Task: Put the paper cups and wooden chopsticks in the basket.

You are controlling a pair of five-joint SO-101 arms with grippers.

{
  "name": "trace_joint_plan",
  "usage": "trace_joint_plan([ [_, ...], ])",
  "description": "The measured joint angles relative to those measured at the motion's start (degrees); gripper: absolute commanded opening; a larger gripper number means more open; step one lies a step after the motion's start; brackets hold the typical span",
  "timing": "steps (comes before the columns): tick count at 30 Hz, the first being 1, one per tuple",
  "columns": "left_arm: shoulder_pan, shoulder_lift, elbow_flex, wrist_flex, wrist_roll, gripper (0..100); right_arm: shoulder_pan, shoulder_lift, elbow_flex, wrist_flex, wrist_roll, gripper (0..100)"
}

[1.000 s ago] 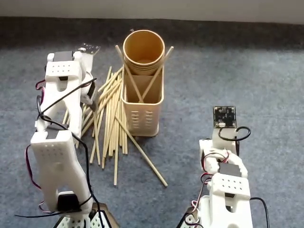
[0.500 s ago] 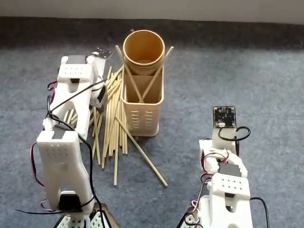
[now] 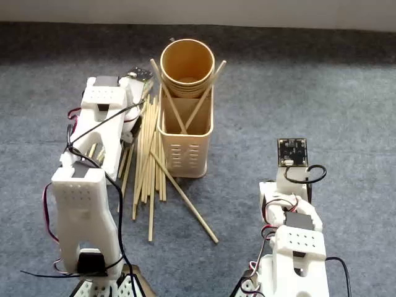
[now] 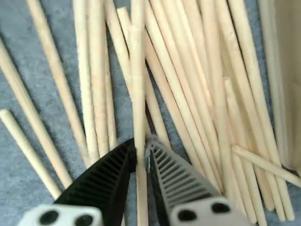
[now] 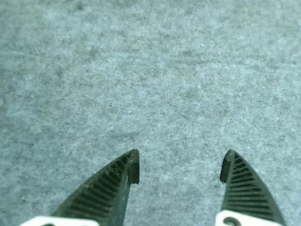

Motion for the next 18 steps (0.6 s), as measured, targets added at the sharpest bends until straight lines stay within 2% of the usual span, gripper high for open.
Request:
trace_joint_plan([
  [4,-0.1,0.0,-5.0,0.5,0.0,0,0.0,0.0,0.0,0.0,0.0,27.8],
  [7,-0.1,0.0,-12.0,5.4,-0.1,0,0.0,0.0,0.2,0.0,0.0,27.8],
  [12,-0.1,-3.0,-32.0,15.2,-0.1,0,0.0,0.0,0.2,0.0,0.0,27.8],
  [16,0.1,-9.4,-50.5,17.4,2.7,0,0.0,0.0,0.2,0.0,0.0,27.8],
  [18,2.3,-13.7,-58.2,17.6,4.6,0,0.0,0.0,0.2,0.0,0.0,27.8],
])
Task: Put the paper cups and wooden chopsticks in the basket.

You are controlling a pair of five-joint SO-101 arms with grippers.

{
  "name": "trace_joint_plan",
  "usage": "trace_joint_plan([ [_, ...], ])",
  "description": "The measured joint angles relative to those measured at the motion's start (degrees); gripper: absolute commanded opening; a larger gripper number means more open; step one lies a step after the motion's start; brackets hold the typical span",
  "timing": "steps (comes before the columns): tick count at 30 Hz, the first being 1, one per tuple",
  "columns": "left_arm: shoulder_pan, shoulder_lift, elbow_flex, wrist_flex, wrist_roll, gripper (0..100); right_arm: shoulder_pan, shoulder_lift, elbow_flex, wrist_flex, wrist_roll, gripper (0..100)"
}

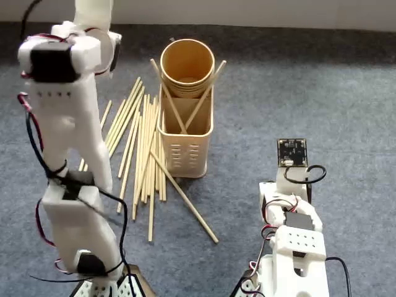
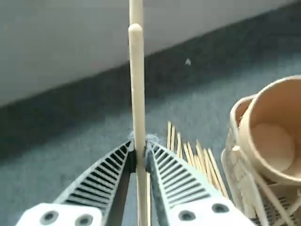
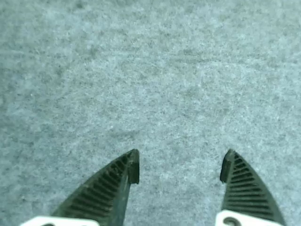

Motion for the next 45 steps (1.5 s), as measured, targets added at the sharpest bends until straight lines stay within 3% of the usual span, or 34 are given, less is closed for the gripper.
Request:
trace_joint_plan([
  [7,18.0,-14.0,-9.2,-1.3,3.5,0,0.0,0.0,0.0,0.0,0.0,27.8],
  [15,30.3,-16.7,-1.7,-8.3,9.5,0,0.0,0.0,0.0,0.0,0.0,27.8],
  [33,28.8,-16.7,12.3,-11.0,9.8,1,0.0,0.0,0.0,0.0,0.0,27.8],
  [38,28.7,-16.6,13.2,-11.1,9.8,7,0.0,0.0,0.0,0.0,0.0,27.8],
  [45,28.3,-16.6,13.2,-11.1,9.8,7,0.0,0.0,0.0,0.0,0.0,27.8],
])
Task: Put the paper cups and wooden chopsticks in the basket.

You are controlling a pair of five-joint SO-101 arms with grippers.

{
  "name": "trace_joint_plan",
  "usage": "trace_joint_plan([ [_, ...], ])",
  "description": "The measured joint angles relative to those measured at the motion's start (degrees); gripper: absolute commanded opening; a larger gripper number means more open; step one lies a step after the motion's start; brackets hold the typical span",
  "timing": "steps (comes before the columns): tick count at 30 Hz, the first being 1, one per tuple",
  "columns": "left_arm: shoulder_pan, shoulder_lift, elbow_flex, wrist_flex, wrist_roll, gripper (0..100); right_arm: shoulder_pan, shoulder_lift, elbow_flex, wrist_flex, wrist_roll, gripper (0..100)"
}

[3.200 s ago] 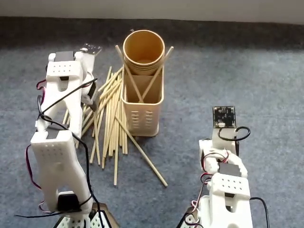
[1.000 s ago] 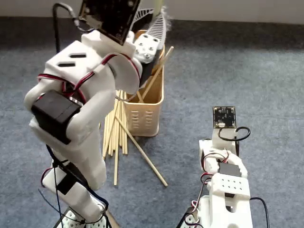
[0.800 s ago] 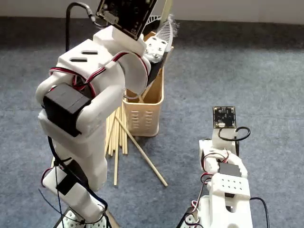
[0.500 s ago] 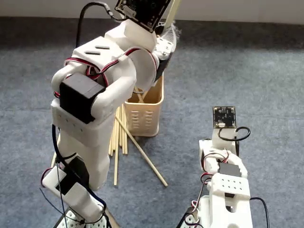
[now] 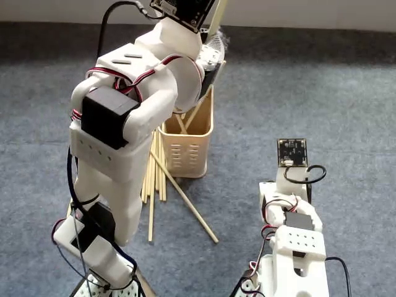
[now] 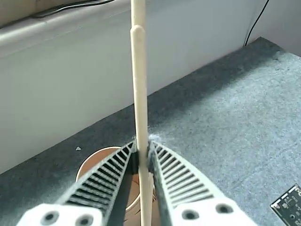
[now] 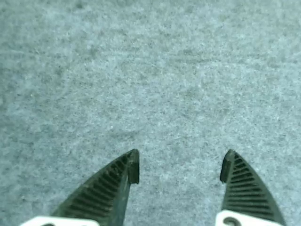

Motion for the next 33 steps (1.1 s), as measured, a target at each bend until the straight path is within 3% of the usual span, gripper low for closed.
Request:
trace_joint_plan([
  [17,0.0,0.0,0.0,0.0,0.0,8,0.0,0.0,0.0,0.0,0.0,27.8],
  [22,0.0,0.0,0.0,0.0,0.0,17,0.0,0.0,0.0,0.0,0.0,27.8],
  [33,-1.8,0.0,0.2,0.0,0.0,17,0.0,0.0,0.0,0.0,0.0,27.8],
])
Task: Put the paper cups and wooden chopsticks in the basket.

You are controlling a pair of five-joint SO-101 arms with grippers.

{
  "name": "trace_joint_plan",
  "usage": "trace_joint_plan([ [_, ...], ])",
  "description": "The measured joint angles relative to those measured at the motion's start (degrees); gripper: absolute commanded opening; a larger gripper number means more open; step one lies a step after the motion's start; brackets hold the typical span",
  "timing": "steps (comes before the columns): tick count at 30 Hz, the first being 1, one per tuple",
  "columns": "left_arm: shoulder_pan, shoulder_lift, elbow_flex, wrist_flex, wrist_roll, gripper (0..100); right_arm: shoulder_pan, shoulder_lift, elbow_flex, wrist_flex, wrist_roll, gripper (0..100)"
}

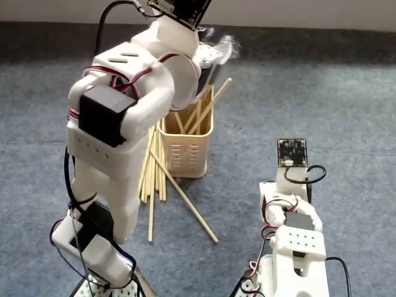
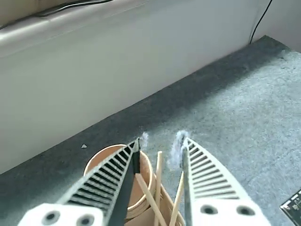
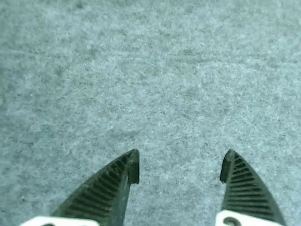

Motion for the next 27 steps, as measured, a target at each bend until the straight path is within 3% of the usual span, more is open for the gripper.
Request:
trace_joint_plan([
  [4,-9.1,-1.0,-0.5,3.9,0.0,17,0.0,0.0,0.0,0.0,0.0,27.8],
  [11,-41.3,-1.6,5.2,11.2,-0.2,17,0.0,0.0,0.0,0.0,0.0,27.8],
  [15,-56.4,-1.6,18.4,11.4,-9.8,17,0.0,0.0,0.0,0.0,0.0,27.8],
  [19,-59.9,-0.6,37.6,11.3,-27.6,17,0.0,0.0,0.0,0.0,0.0,27.8],
  [21,-60.0,0.6,46.9,9.5,-33.1,17,0.0,0.0,0.0,0.0,0.0,27.8],
  [27,-60.0,7.6,60.0,-4.6,-36.6,17,0.0,0.0,0.0,0.0,0.2,27.8],
])
